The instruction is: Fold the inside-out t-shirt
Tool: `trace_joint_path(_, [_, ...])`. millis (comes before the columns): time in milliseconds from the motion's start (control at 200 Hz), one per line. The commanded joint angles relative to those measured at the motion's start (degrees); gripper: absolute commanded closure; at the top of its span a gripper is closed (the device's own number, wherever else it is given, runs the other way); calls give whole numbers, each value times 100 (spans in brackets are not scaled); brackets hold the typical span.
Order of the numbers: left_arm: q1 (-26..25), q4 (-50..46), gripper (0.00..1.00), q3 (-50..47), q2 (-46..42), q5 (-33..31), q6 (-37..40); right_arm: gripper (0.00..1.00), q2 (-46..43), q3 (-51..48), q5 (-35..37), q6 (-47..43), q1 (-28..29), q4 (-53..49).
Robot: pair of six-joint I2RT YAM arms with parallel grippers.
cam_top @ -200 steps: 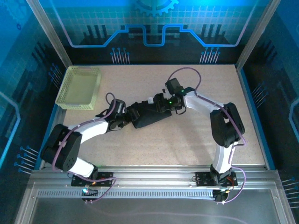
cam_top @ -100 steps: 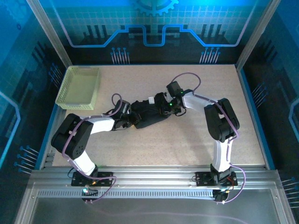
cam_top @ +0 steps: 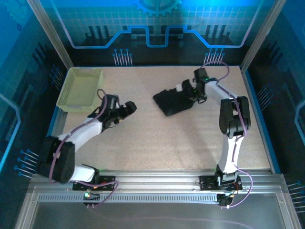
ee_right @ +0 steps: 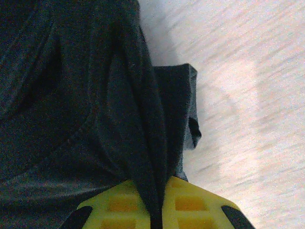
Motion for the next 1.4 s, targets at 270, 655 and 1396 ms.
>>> trace_joint_path(270, [605, -816, 1, -500, -1456, -529, 764, 93, 1861, 3251, 452, -987, -1464, -1313])
trace_joint_path(655, [668, -865, 1, -315, -1470, -944, 1205, 32, 1623, 3633, 230, -1020, -1700, -1536])
trace_joint_path(1396, [548, 3285, 1, -1569, -42, -2826, 3803, 0, -3632, -4953, 1353, -1086, 11, 4128])
